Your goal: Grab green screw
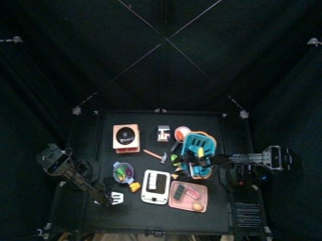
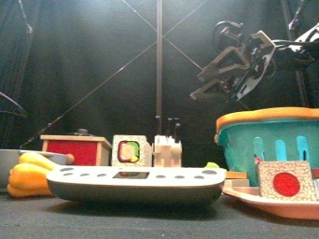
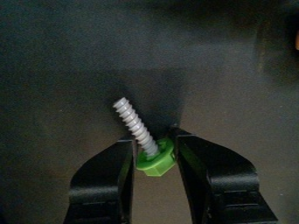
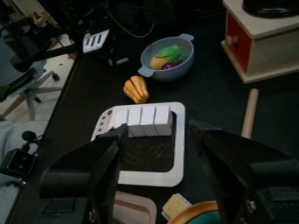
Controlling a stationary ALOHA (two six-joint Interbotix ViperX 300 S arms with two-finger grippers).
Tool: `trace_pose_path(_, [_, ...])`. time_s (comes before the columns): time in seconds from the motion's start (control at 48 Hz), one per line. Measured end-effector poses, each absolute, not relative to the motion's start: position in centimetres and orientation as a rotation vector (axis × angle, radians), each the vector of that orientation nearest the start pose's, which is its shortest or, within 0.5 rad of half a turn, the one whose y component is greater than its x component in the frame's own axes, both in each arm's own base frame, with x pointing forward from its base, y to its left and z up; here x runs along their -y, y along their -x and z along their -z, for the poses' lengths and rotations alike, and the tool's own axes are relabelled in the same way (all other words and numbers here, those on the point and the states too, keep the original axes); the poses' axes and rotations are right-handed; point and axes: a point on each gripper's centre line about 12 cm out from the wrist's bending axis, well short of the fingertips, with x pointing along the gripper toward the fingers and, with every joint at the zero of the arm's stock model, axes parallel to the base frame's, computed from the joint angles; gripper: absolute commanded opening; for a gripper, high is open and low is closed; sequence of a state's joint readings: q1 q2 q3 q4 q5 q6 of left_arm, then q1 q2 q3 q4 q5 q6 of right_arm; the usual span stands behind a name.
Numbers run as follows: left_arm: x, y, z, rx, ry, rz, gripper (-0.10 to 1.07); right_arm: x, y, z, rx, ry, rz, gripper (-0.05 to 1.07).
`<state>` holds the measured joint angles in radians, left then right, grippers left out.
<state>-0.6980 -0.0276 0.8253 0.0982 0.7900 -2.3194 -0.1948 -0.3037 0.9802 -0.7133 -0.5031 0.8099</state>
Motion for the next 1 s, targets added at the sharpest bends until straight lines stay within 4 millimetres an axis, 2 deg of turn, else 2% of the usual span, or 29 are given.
trace_pose_path(0.354, [15.1,-20.7,-12.1,-1.096,1.107,-1.151,0.51,2.3,-31.0,-21.2,-0.284,-0.238,-0.101,0.91])
trace_pose_path(1.0, [14.6,-20.8,-12.5,-1.07,1.062,-1.135,0.51,1.8,-30.5,-20.2,-0.303,-0.29,-0.092,0.91])
